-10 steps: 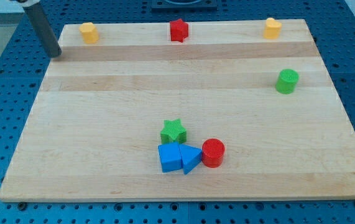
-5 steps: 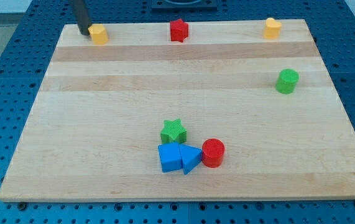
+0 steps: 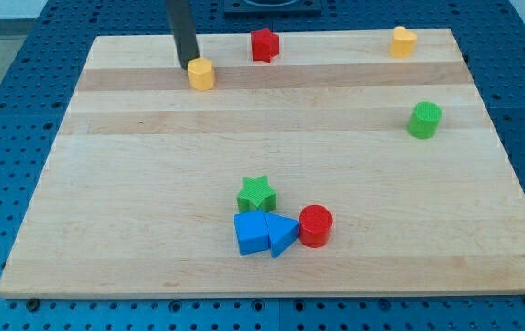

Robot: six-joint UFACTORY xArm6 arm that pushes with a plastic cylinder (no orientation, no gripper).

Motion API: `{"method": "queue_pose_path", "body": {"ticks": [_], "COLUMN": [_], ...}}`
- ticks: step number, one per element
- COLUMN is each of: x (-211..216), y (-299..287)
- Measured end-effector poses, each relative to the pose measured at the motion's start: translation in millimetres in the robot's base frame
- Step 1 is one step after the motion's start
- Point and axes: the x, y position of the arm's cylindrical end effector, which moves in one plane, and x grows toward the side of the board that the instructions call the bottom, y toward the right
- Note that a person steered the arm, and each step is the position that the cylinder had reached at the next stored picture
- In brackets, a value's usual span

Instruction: Slide the hexagon to the left of the green star

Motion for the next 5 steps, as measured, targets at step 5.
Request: {"method": "queue_pose_path", "body": {"ticks": [5], "x": [147], "y": [87]}}
